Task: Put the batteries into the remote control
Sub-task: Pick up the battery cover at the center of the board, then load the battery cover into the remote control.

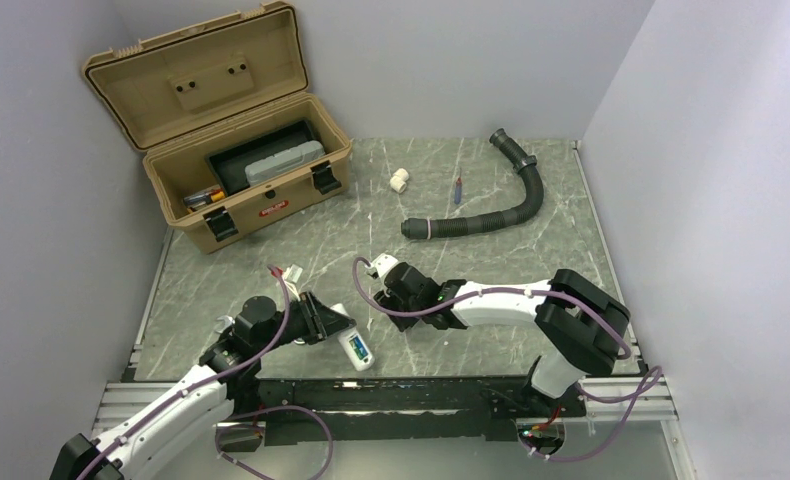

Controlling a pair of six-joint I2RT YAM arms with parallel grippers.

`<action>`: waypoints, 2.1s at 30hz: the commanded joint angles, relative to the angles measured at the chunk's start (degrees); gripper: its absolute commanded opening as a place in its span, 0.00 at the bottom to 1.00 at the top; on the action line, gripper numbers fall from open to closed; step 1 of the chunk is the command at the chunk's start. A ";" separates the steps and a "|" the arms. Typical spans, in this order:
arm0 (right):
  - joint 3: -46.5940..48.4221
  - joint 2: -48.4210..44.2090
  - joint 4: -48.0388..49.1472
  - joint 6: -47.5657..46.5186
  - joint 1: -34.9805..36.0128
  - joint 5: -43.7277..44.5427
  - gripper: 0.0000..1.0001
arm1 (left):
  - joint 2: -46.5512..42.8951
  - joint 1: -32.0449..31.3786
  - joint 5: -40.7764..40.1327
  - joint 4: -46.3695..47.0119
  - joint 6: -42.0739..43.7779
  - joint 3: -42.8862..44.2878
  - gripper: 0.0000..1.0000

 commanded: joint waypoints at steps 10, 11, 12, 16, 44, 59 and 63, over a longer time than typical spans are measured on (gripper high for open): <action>1.79 2.11 -5.26 0.10 -0.17 2.66 0.33 | -0.02 0.24 1.35 4.12 -0.98 0.01 0.00; 1.98 2.34 -5.56 0.03 -0.17 2.84 0.32 | 0.11 0.24 1.38 4.08 -0.97 0.03 0.00; 2.09 2.44 -5.71 0.06 -0.12 2.84 0.31 | 0.02 0.29 1.34 4.04 -0.95 -0.03 0.00; 1.68 1.28 -4.97 0.62 -0.20 2.96 0.28 | -0.17 0.26 1.10 3.96 -1.06 -0.21 0.00; 11.65 -22.68 -20.61 4.56 2.47 -5.80 0.20 | 4.91 0.29 -13.82 21.62 -11.82 -5.57 0.00; 17.28 -14.19 -19.08 3.13 7.90 -8.79 0.20 | 5.38 0.29 -14.89 21.36 -13.40 -4.45 0.00; 18.53 -12.02 -19.73 2.72 8.08 -8.03 0.20 | 5.22 0.24 -14.75 21.44 -13.40 -4.54 0.00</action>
